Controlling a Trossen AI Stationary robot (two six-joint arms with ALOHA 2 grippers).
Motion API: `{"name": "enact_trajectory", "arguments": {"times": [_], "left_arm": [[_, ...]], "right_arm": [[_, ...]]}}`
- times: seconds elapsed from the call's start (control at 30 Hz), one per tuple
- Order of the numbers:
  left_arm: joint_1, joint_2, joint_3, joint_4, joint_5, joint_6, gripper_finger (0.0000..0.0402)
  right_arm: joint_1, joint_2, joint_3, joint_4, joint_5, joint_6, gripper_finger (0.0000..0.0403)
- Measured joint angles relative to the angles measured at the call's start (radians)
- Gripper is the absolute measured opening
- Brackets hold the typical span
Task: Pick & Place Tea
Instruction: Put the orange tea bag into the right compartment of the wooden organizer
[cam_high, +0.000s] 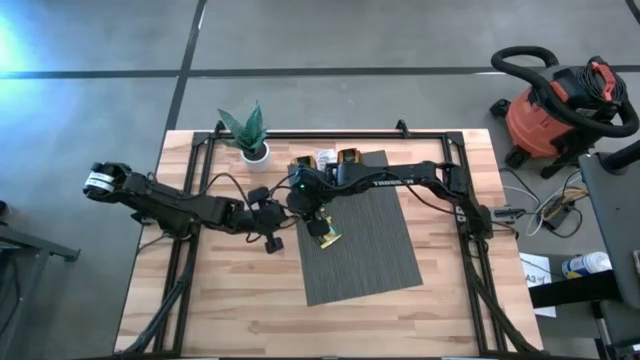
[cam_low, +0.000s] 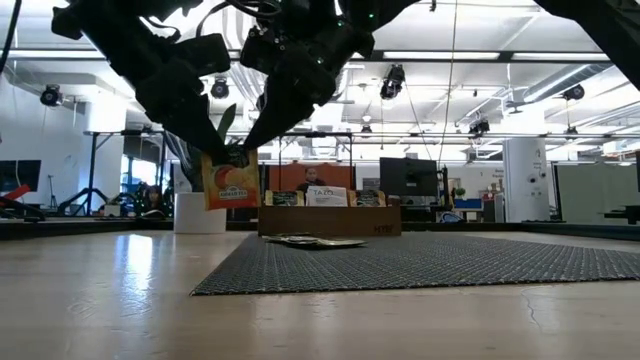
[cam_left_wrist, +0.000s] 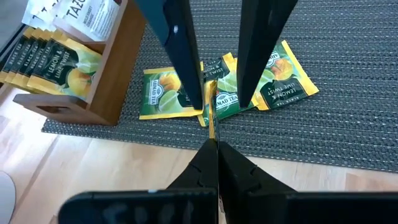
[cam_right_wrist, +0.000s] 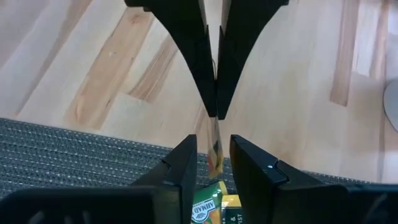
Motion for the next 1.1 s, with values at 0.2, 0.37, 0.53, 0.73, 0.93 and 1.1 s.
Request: {"name": "enact_trajectory", "arguments": {"times": [0.2,0.37,0.53,0.73,0.93,1.1], "left_arm": [[0.001,0.000,0.000,0.004,0.000,0.017,0.0000],[0.001,0.000,0.000,0.007,0.005,0.017,0.0000],[0.001,0.000,0.000,0.007,0.010,0.017,0.0000],[0.002,0.000,0.000,0.008,0.014,0.017,0.0000],[0.002,0.000,0.000,0.012,0.025,0.003,0.0000],[0.000,0.000,0.000,0.010,0.026,-0.071,0.0009]], "right_arm": [[0.000,0.013,0.001,0.001,0.000,0.001,0.0099],[0.000,0.013,0.001,0.005,0.000,0.001,0.0087],[0.000,0.013,0.001,0.008,-0.001,0.002,0.0071],[-0.001,0.013,0.001,0.009,-0.024,0.037,0.0045],[-0.002,0.013,0.001,0.009,-0.034,0.078,0.0011],[-0.015,0.013,0.002,0.000,-0.014,0.168,0.0009]]}}
